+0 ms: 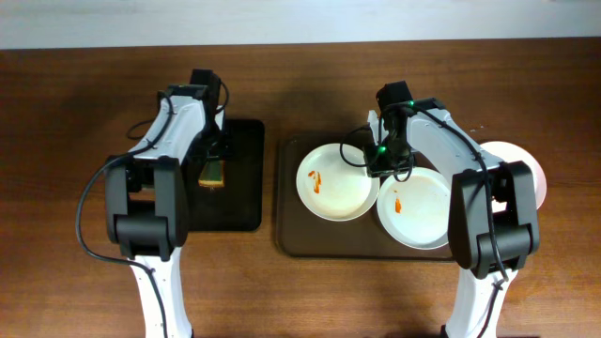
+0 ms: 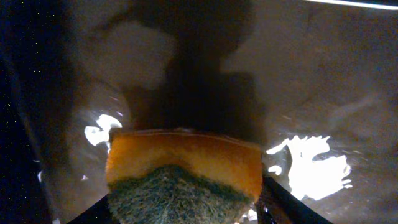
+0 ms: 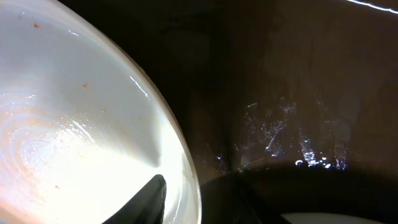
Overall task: Clean dirty plates on tray and stack at the side
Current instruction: 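Grasp the sponge with the left gripper and lift it from the black tray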
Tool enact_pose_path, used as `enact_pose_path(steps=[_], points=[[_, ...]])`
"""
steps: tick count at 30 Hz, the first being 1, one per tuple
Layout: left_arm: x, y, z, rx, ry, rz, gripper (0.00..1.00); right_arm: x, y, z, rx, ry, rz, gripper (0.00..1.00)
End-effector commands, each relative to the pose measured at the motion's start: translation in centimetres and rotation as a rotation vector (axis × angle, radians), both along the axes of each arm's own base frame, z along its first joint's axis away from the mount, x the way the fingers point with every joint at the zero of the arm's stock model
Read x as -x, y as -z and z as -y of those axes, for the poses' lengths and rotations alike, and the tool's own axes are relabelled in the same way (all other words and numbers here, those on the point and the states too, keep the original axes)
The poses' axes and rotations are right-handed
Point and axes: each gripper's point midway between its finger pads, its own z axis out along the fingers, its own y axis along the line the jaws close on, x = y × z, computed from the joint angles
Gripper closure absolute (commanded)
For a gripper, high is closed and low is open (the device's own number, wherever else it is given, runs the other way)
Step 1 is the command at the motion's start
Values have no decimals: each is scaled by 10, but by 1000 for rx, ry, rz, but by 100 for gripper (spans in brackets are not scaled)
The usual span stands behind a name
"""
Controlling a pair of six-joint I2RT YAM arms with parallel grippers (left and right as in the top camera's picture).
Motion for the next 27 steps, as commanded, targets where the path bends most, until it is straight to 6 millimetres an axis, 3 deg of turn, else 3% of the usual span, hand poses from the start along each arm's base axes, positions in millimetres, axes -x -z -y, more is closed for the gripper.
enact_pose_path(steps=[1, 6, 9, 14, 15, 18, 22, 23, 24, 25, 26, 27], points=[[16, 19, 18, 23, 39, -63, 48, -3, -4, -3, -8, -3, 12, 64], [18, 19, 18, 21, 40, -70, 51, 4, 2, -2, -4, 27, -15, 75], [18, 19, 18, 22, 40, -70, 57, 2, 3, -2, -6, 26, -5, 96], [18, 19, 18, 21, 40, -70, 59, 2, 3, -2, -6, 26, -5, 96], [18, 19, 18, 21, 40, -70, 66, 2, 3, -2, -6, 26, -5, 96], [18, 19, 18, 21, 40, -69, 100, 2, 3, -2, -6, 26, -4, 96], [16, 18, 18, 20, 41, -63, 100, 1, 3, -3, -7, 26, -2, 95], [15, 17, 18, 18, 41, -60, 75, 1, 3, -3, -7, 26, -1, 95], [16, 16, 18, 19, 41, -64, 40, 1, 3, -3, -7, 26, -1, 94], [18, 16, 18, 17, 41, -75, 25, 1, 3, -3, -7, 26, -2, 95], [22, 15, 17, 16, 41, -90, 24, 1, 3, -3, -7, 26, -2, 95], [29, 15, 16, 13, 40, -119, 34, 1, 3, -3, -7, 26, -2, 95]])
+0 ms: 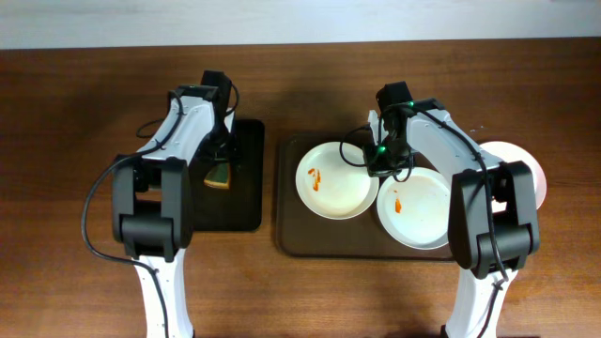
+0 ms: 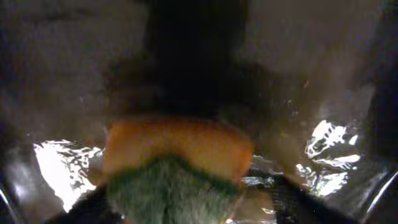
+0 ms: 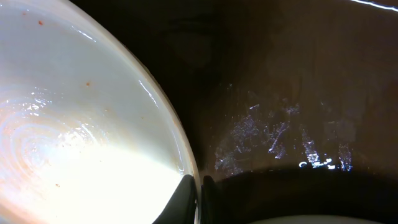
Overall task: Clean dirty plates on tray and stack at the side
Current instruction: 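Grasp the sponge with the left gripper and lift it from the black tray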
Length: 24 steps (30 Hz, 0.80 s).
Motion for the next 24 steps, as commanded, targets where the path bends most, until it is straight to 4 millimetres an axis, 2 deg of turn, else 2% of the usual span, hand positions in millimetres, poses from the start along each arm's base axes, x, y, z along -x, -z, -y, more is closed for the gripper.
enact_pose_path(steps=[1, 2, 3, 4, 7, 9, 14, 17, 19, 21, 23, 24], points=[[22, 14, -1, 3, 1, -98, 40, 2, 1, -1, 2, 4, -3, 95], [24, 14, 0, 2, 2, -106, 52, 2, 1, -1, 2, 4, -3, 95], [24, 15, 0, 2, 3, -106, 89, 2, 2, -1, 2, 4, -3, 94], [24, 15, 0, 2, 3, -107, 100, 2, 2, -1, 2, 4, -3, 95], [23, 12, 0, 6, 1, -107, 100, 2, 1, -1, 2, 4, -3, 96], [23, -2, -2, 5, -4, -115, 100, 2, 1, -1, 2, 4, -3, 96], [7, -74, -4, 19, 3, -6, 100, 2, 1, -1, 2, 4, -3, 96], [10, -95, -4, 23, 3, 28, 100, 2, 1, -1, 2, 4, -4, 96], [16, -97, -5, 21, 2, 10, 100, 2, 1, -1, 2, 4, -4, 96], [31, -97, -5, 13, 6, -53, 100, 2, 1, -1, 2, 4, -5, 96], [30, -97, -8, -6, 9, -46, 100, 3, 2, -1, 3, 4, -6, 96], [32, -97, 0, 37, 7, -58, 100, 3, 2, -1, 3, 4, -6, 96]])
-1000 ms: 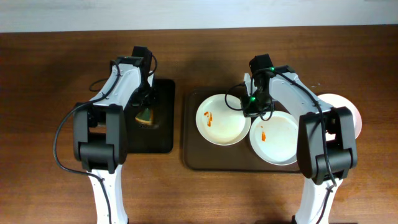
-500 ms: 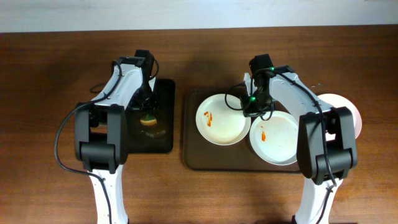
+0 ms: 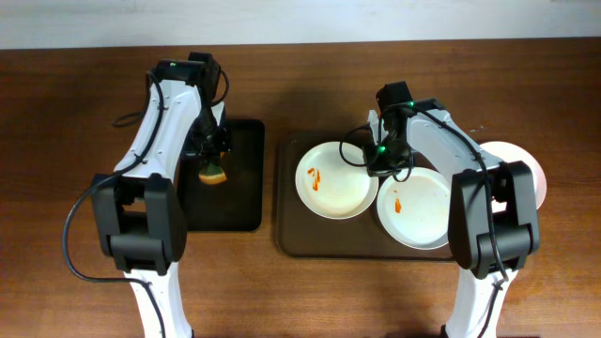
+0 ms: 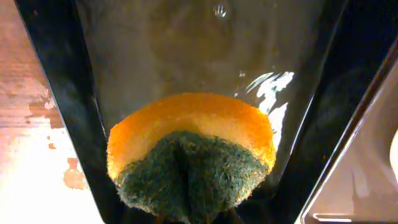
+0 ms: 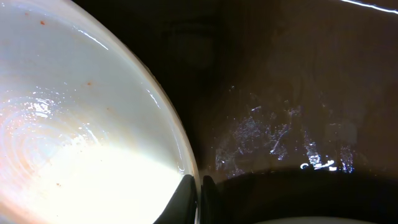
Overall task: Clean dirty plates on tray and stack at the side
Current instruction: 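Grasp the sponge with the left gripper and lift it from the black tray, then carry the sponge with the left gripper over the middle plate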
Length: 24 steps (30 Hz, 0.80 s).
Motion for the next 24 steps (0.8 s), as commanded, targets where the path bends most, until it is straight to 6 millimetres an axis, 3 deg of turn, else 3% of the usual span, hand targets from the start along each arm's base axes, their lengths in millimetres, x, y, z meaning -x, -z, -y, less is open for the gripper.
enact_pose_path(steps=[1, 4, 6, 8, 12, 15, 18, 22, 24], points=[[5, -14, 20, 111, 10, -3, 100, 3, 2, 0, 7, 3, -8, 96], [2, -14, 11, 57, 36, 15, 100, 3, 2, 0, 7, 3, -8, 96], [10, -17, 20, 118, 21, -13, 100, 3, 2, 0, 7, 3, -8, 96], [5, -17, 29, 143, 31, 9, 100, 3, 2, 0, 6, 4, -9, 95], [-18, -28, 93, 397, 104, 118, 100, 5, 0, -5, -45, 10, -22, 82], [-32, -33, 132, 441, 151, 205, 100, 5, -2, -7, -95, 24, -32, 69], [-34, -36, 162, 461, 197, 247, 100, 2, -6, -6, -146, 44, -34, 63], [-29, -34, 193, 429, 207, 276, 100, -2, -8, 5, -168, 79, -35, 63], [-27, -33, 206, 435, 230, 290, 100, -3, -8, 8, -169, 88, -34, 74]])
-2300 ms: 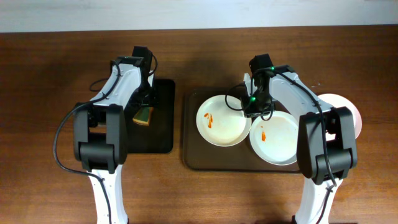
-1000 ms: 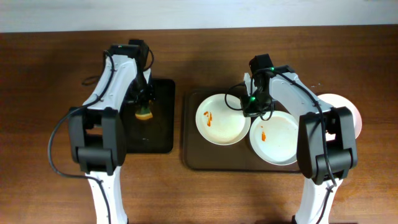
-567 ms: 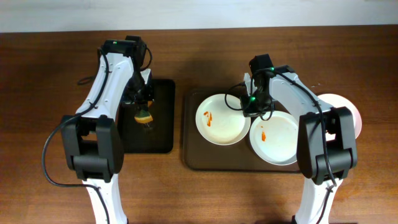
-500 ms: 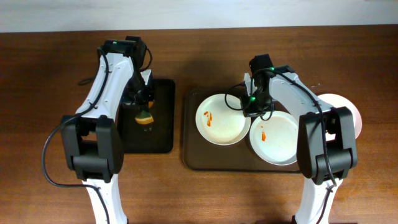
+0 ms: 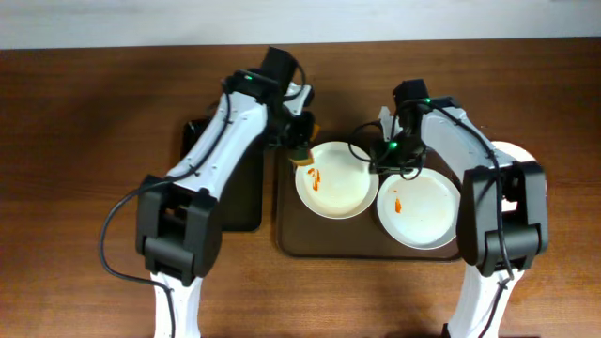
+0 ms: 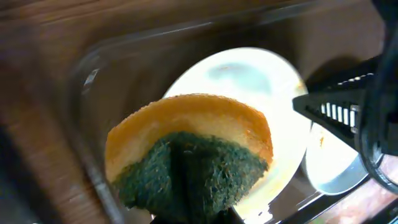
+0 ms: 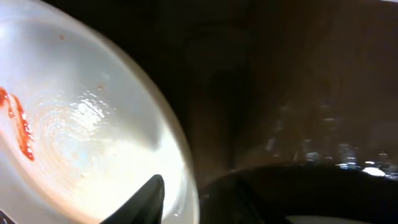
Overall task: Clean dirty plates on tray and stack at the side
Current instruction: 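Carry the sponge with the left gripper over the middle plate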
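My left gripper [image 5: 300, 148] is shut on an orange sponge with a green scouring face [image 6: 186, 143], held over the upper-left rim of the left white plate [image 5: 338, 188] on the brown tray [image 5: 286, 235]. That plate carries a red smear [image 7: 18, 127]. My right gripper [image 7: 199, 190] stands open astride the plate's right rim, one finger [image 7: 152, 193] over the inside. A second white plate [image 5: 423, 216] with a red smear lies at the right of the tray.
A black tray [image 5: 230, 188] lies left of the brown one, partly under my left arm. A pale plate [image 5: 528, 161] rests on the wooden table beyond the brown tray's right edge, mostly hidden by my right arm.
My left gripper has moved right with the sponge, from over the black tray to the left plate's rim. My right gripper, then shut on that plate's rim, now stands open around it.
The left gripper held the sponge down on the black tray while the right stood open at the left plate's rim. The right then shut on the rim and stayed so while the sponge came up. Now the sponge is over the plate and the right is open.
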Tool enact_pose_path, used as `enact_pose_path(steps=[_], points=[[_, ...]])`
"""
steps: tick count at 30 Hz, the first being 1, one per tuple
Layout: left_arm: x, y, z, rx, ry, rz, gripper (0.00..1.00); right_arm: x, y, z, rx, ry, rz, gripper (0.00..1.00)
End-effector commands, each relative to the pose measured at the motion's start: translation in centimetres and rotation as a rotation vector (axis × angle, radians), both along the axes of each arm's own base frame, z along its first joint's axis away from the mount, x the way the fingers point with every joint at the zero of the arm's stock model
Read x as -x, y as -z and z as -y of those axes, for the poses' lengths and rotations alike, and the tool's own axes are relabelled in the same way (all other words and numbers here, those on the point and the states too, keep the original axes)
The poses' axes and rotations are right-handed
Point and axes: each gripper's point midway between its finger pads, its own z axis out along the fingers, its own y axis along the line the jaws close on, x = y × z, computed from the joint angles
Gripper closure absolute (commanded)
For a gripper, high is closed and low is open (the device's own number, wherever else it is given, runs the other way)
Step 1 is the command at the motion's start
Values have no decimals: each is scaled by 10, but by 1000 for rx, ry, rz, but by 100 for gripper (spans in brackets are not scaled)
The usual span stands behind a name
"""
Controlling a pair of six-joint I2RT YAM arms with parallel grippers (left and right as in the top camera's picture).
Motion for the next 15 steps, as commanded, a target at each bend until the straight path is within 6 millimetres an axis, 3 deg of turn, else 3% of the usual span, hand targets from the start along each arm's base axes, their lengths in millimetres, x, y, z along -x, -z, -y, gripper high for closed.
enact_pose_path(steps=[1, 9, 10, 12, 15], points=[[4, -13, 20, 14, -5, 40, 100, 0, -2, 1, -27, 10, -4, 79], [17, 7, 47, 25, -16, 29, 100, 1, -2, 0, -33, 8, -9, 74], [17, 11, 48, 21, -39, 30, 100, 1, -2, 0, -33, 8, -9, 76], [16, 18, 51, 28, -64, 29, 100, 1, -2, -1, -33, 8, -9, 95], [23, 26, 52, 42, -84, -15, 100, 1, -2, -1, -33, 8, -9, 96]])
